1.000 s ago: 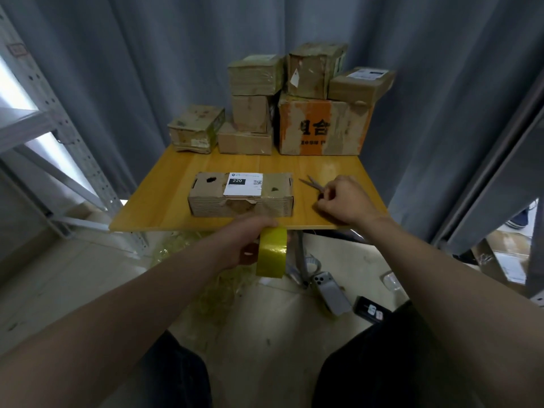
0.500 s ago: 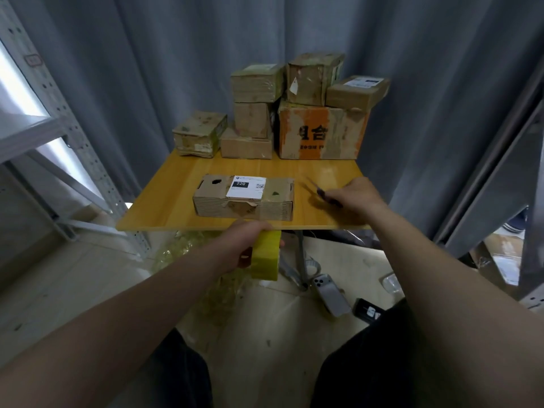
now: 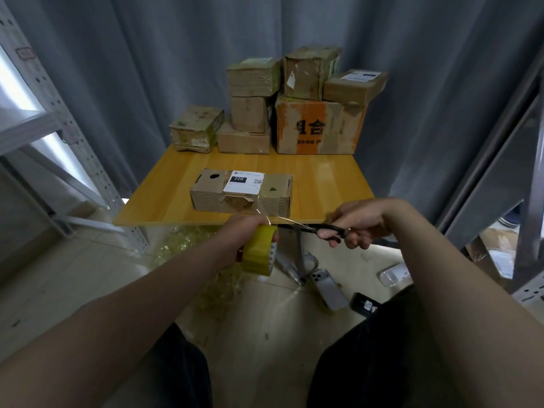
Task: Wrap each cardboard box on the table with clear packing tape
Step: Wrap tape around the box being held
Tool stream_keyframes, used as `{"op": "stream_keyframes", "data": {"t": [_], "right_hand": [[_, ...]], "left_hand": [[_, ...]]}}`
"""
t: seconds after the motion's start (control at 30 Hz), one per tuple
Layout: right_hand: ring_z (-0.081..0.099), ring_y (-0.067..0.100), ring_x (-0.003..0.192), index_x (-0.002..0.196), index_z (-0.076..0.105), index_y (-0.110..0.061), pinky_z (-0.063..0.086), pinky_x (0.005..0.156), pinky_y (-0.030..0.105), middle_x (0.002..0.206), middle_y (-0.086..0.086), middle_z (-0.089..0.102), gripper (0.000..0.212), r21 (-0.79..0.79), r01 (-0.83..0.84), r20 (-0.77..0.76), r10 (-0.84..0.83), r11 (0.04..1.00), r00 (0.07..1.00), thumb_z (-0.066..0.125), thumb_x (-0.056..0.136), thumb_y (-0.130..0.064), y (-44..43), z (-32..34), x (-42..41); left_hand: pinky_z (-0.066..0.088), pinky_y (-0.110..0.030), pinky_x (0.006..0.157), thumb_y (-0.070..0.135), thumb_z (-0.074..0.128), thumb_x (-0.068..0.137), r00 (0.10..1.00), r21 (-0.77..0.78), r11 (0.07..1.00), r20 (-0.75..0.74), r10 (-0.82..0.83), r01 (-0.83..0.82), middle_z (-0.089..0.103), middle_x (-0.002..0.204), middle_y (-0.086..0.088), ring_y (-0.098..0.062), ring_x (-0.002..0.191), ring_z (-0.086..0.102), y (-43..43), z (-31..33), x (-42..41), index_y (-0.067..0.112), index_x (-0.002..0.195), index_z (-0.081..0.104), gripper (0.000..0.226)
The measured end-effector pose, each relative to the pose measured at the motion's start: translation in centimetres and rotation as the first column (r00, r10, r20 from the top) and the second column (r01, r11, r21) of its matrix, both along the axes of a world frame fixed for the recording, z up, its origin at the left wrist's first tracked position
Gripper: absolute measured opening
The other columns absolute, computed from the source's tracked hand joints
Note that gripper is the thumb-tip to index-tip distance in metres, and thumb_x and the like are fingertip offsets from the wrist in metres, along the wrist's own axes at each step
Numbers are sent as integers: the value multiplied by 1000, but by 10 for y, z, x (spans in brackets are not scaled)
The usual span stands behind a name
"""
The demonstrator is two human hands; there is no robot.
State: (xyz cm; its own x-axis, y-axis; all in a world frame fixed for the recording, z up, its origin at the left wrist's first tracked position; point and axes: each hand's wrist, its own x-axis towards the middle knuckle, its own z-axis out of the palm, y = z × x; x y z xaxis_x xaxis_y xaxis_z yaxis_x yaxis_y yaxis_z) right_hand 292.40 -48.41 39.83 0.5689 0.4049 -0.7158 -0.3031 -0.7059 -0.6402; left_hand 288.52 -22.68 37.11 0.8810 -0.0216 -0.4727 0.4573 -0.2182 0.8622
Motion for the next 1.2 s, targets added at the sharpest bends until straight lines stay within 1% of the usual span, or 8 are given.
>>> {"op": "stream_keyframes", "data": {"t": [0.33,0.5,0.57,0.67,0.83,0.93,1.07,1.2], "right_hand": [[44,10,53,98,68,-9,41,43,20,78,3,62,47,73,33,88,-39,997,995,86,72,-43,38,-13,20],[41,8,37,74,69,-7,40,40,22,53,1,58,30,123,-4,263,-29,992,964,81,87,-31,36,-17,21],[42,8,37,73,69,-7,45,41,23,51,0,58,29,124,-6,288,-30,992,957,80,88,-30,35,-17,20],[49,9,51,94,73,-7,57,54,27,74,6,66,36,86,21,231,-40,996,972,87,78,-37,40,-20,19],[56,15,63,114,63,-2,64,71,42,97,13,54,78,95,-13,92,5,995,996,93,60,-50,47,-19,16],[60,19,66,120,56,-8,63,67,41,107,20,48,84,89,-33,40,30,995,999,94,61,-54,44,-22,15],[61,18,66,122,57,-6,61,61,35,103,15,54,95,9,-92,-11,92,996,996,98,54,-58,36,-28,11],[58,13,62,117,58,-8,51,50,26,95,9,63,88,204,-73,-79,91,976,993,98,55,-56,22,-25,4]], "left_hand": [[55,-38,79,27,66,96,1000,-3,1000,0,6,-6,76,75,-3,-26,81,69,4,-3,5,21,102,66,8],[57,-34,71,30,69,94,1000,14,1000,-16,-5,5,75,66,3,-23,78,69,8,-6,7,21,108,66,17],[55,-35,69,33,72,92,1000,36,999,-18,-6,7,76,87,-5,-25,84,69,9,-7,10,21,118,65,29],[53,-35,70,34,73,91,999,107,994,9,-38,37,65,110,-8,-27,92,65,11,-9,13,23,123,63,35],[56,-39,87,39,73,85,961,368,916,156,-229,158,75,94,-12,-31,92,70,15,-8,16,12,98,76,30],[45,-31,74,37,69,91,928,572,798,161,-336,189,68,83,-8,-24,81,64,19,-6,17,10,86,73,28],[42,-32,71,36,67,92,911,619,739,88,-404,268,58,80,-5,-22,77,55,25,-2,20,20,83,68,18],[33,-28,59,33,64,94,910,603,743,65,-409,291,49,75,-7,-19,66,46,30,-3,20,21,84,62,16]]}}
